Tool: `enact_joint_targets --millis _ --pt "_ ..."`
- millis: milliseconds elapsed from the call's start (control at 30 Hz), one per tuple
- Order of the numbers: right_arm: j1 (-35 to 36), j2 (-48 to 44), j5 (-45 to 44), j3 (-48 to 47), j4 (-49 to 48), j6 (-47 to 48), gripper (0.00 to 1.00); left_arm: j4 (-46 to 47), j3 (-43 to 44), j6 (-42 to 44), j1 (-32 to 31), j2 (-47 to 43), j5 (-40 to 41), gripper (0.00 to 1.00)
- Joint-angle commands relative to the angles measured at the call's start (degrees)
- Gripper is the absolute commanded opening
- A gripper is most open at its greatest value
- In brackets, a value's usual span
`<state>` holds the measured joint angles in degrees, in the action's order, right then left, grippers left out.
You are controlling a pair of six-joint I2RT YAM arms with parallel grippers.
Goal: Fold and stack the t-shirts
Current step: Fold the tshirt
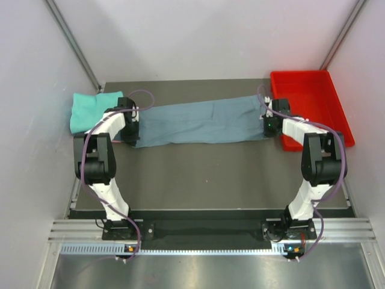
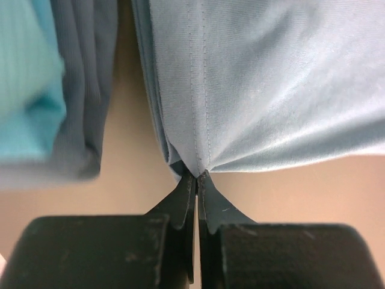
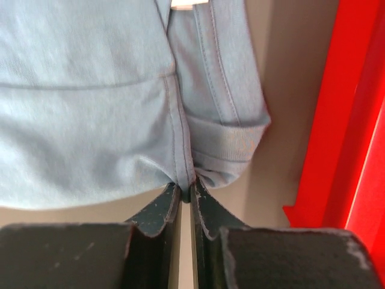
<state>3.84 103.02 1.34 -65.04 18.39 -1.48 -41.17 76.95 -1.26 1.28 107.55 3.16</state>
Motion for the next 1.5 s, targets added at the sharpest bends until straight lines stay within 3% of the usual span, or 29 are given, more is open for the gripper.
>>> enact_joint_targets --millis 0,767,933,1233,1300,1333,1367,1467 --pt "-0.67 1.65 -1.08 -4.31 -2.92 0.86 0.05 -1.02 -2.15 2.04 -0.22 -6.20 -0.78 0.00" --pt "1.35 19.23 -2.40 -31.28 -0.99 1.04 0.05 -4.88 -16.56 6.35 -0.57 -23.70 -14.31 0.00" --pt "1.88 17.04 -2.66 -29.81 -0.29 0.86 0.04 -6.29 -16.13 6.97 -0.66 -25.63 -14.93 0.00" --pt "1.88 2.03 -2.93 -15.05 1.29 -0.63 0.03 -5.68 -15.16 5.30 -0.58 -25.90 -15.64 0.00" --pt "1.96 0.34 -3.01 -13.46 2.17 -0.72 0.07 -5.77 -14.72 5.04 -0.66 -25.90 -16.08 0.00" --pt "1.88 -0.53 -3.10 -12.23 2.52 -0.72 0.13 -5.77 -14.63 4.86 -0.58 -25.90 -16.34 0.00" --pt "1.88 -2.11 -3.19 -11.96 3.05 -0.46 0.29 -5.68 -14.55 4.60 -0.66 -25.98 -16.52 0.00" --pt "1.88 -4.49 -2.58 -12.39 4.72 -1.16 0.43 -5.77 -14.63 4.33 -0.66 -26.25 -16.96 0.00"
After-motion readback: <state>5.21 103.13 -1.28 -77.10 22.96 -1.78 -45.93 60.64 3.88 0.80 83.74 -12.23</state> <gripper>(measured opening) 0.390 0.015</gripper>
